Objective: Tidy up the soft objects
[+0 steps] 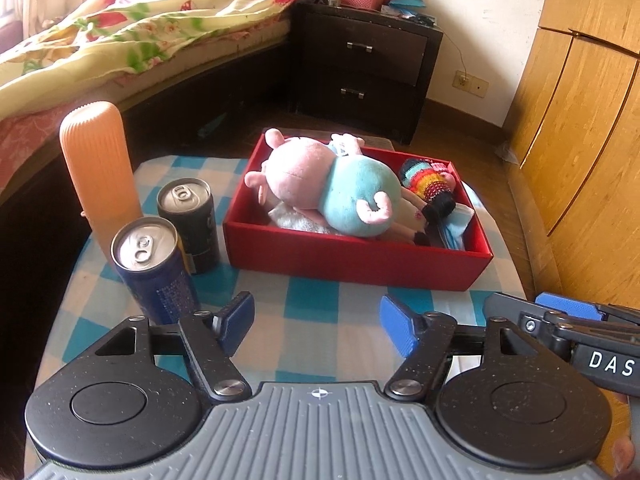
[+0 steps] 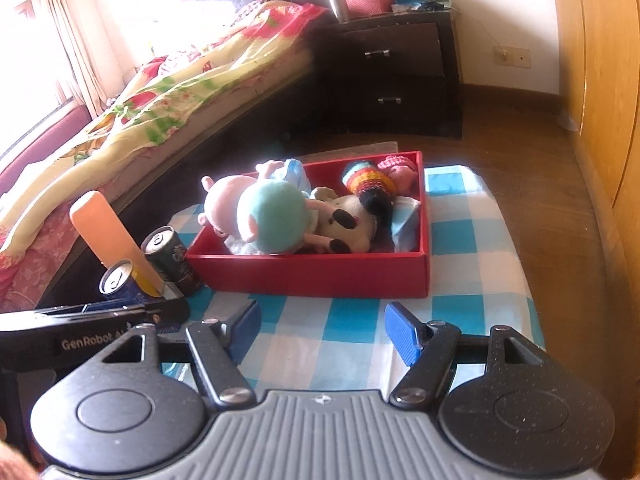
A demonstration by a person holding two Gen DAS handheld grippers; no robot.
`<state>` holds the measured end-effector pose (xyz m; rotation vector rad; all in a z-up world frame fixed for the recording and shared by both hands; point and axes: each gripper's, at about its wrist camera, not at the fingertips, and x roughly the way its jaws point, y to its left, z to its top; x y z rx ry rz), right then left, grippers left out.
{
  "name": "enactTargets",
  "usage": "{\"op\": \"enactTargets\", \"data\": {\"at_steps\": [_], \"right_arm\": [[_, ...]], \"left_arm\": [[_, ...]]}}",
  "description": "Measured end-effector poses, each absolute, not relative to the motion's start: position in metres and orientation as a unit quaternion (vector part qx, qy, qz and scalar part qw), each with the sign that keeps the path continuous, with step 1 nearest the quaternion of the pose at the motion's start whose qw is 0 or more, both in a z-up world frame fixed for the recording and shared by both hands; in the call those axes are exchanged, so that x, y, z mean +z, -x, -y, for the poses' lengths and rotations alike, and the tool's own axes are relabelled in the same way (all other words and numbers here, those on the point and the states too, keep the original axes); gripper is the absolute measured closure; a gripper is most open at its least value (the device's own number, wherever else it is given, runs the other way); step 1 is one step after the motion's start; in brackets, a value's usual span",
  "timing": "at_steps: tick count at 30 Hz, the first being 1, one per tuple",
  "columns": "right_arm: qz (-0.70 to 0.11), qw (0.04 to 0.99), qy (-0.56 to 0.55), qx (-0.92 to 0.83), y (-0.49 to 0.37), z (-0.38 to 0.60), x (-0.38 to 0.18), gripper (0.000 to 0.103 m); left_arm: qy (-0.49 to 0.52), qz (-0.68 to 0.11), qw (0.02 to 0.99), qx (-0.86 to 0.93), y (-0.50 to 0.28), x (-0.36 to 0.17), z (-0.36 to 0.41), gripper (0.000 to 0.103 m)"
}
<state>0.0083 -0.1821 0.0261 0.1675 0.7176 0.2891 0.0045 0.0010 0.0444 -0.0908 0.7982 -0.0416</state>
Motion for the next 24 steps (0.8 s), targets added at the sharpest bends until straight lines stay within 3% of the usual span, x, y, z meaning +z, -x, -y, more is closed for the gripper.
{"op": "enactTargets", "data": {"at_steps": [4, 24], "right_arm": [[-0.337, 0.929, -0.07, 0.138, -0.0064, 0.1784, 0.0281, 0.05], [-0.33, 0.934, -0.07, 0.114, -0.0064, 0.1777, 0.0241, 0.049]], "left_arm": [[0.044, -0.388, 0.92, -0.017, -0.0059, 0.0424, -0.0003, 0.033], [0.047, -0.387, 0.921, -0.015, -0.0015, 0.0412, 0.0044, 0.03]]}}
